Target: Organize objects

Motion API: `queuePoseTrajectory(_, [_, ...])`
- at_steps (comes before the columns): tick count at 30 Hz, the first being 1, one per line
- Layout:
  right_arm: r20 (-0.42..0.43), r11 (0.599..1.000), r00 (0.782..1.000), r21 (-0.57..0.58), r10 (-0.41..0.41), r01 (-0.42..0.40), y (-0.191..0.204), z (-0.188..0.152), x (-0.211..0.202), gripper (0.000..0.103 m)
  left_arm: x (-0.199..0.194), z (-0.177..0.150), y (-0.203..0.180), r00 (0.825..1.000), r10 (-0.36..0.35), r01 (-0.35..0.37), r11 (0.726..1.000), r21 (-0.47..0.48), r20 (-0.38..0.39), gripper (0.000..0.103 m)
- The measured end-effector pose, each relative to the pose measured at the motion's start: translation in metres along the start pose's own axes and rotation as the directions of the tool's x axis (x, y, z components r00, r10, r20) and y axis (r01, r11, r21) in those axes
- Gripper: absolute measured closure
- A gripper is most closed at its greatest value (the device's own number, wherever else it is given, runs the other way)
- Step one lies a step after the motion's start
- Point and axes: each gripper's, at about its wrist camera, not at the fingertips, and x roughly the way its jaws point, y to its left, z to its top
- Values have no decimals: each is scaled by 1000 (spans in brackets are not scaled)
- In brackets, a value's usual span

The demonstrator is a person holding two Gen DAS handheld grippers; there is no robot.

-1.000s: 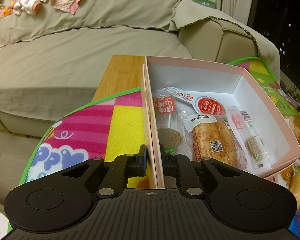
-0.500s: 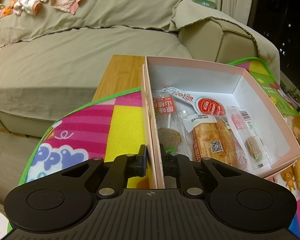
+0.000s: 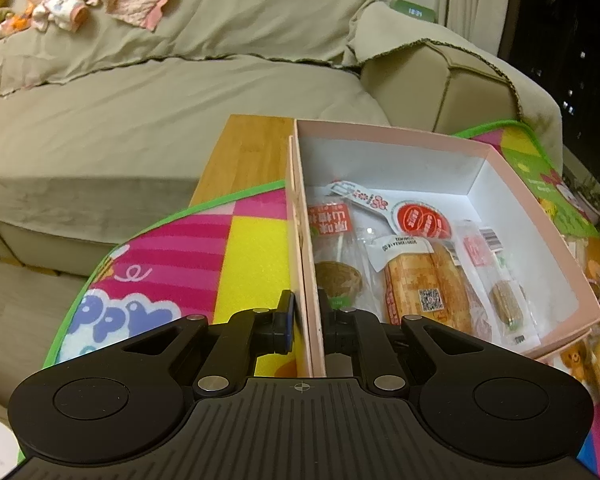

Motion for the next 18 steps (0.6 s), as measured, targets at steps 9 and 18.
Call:
queuePoseTrajectory(9, [76,991,994,-120,77,-67,26,17,-47,41,-16,5,1,999,-8,9,1000,-10,49,91])
queuePoseTrajectory(18, [281,978,952,-199,119,-64,54,86,-78,42,-14,6,2,998,-16,16,1000,-1,54,91])
